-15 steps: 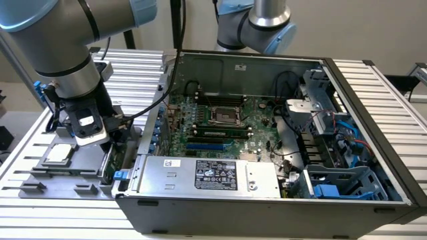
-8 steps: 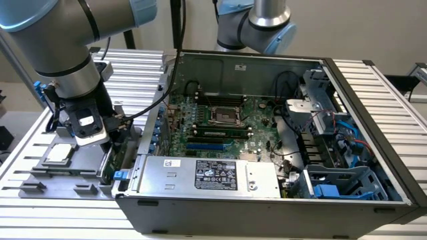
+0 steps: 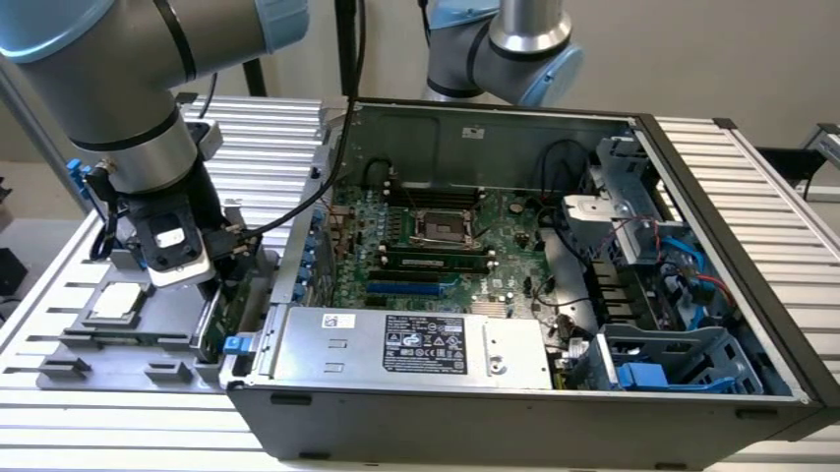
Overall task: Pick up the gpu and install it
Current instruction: 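Pick up the gpu and move the gpu toward the slot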
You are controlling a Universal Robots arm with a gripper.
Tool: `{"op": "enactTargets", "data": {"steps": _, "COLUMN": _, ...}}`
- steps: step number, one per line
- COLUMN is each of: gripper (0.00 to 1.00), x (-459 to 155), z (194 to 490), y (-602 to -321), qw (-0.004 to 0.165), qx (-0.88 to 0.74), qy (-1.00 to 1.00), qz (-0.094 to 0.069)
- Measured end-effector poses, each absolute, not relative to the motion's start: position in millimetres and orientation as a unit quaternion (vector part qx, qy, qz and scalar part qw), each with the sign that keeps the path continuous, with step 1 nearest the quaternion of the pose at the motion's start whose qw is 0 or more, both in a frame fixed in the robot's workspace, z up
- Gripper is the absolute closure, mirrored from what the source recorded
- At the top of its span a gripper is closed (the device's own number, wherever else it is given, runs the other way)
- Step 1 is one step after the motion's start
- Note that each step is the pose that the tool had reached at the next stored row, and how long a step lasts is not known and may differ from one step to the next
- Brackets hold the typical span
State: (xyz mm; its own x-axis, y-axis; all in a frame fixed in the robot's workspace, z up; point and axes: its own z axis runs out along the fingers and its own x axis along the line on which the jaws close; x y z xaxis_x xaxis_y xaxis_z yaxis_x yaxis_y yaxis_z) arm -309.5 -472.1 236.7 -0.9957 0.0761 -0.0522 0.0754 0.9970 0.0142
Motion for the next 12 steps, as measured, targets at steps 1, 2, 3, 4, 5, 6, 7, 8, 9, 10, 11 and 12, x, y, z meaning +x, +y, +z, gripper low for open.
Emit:
{"op": "enactTargets", "data": {"steps": 1, "gripper": 0.73, "x": -309.5, "z": 236.7, "y": -472.0, "qw": 0.026, "qx": 0.037, "qy": 0.999, "qz": 0.006}}
{"op": "enactTargets", "data": {"steps": 2, "gripper": 0.73, "x": -309.5, "z": 236.7, "y": -472.0, "qw": 0.026, "qx": 0.035, "qy": 0.999, "qz": 0.006}}
{"op": "enactTargets", "data": {"steps": 3, "gripper": 0.73, "x": -309.5, "z": 236.6, "y": -472.0, "qw": 0.025, "qx": 0.033, "qy": 0.999, "qz": 0.006}}
{"op": "enactTargets", "data": {"steps": 4, "gripper": 0.73, "x": -309.5, "z": 236.7, "y": -472.1, "qw": 0.025, "qx": 0.031, "qy": 0.999, "qz": 0.006}}
{"op": "enactTargets", "data": {"steps": 5, "gripper": 0.73, "x": -309.5, "z": 236.7, "y": -472.0, "qw": 0.024, "qx": 0.029, "qy": 0.999, "qz": 0.006}}
{"op": "enactTargets", "data": {"steps": 6, "gripper": 0.73, "x": -309.5, "z": 236.8, "y": -472.0, "qw": 0.024, "qx": 0.027, "qy": 0.999, "qz": 0.006}}
{"op": "enactTargets", "data": {"steps": 7, "gripper": 0.73, "x": -309.4, "z": 237.2, "y": -472.0, "qw": 0.023, "qx": 0.025, "qy": 0.999, "qz": 0.006}}
{"op": "enactTargets", "data": {"steps": 8, "gripper": 0.73, "x": -309.4, "z": 237.7, "y": -472.0, "qw": 0.023, "qx": 0.024, "qy": 0.999, "qz": 0.006}}
{"op": "enactTargets", "data": {"steps": 9, "gripper": 0.73, "x": -309.4, "z": 238.4, "y": -472.1, "qw": 0.022, "qx": 0.022, "qy": 0.999, "qz": 0.006}}
{"op": "enactTargets", "data": {"steps": 10, "gripper": 0.73, "x": -309.3, "z": 239.3, "y": -472.1, "qw": 0.022, "qx": 0.021, "qy": 1.0, "qz": 0.006}}
{"op": "enactTargets", "data": {"steps": 11, "gripper": 0.73, "x": -309.3, "z": 240.1, "y": -472.0, "qw": 0.021, "qx": 0.02, "qy": 1.0, "qz": 0.006}}
{"op": "enactTargets", "data": {"steps": 12, "gripper": 0.73, "x": -309.2, "z": 241.2, "y": -472.0, "qw": 0.021, "qx": 0.02, "qy": 1.0, "qz": 0.006}}
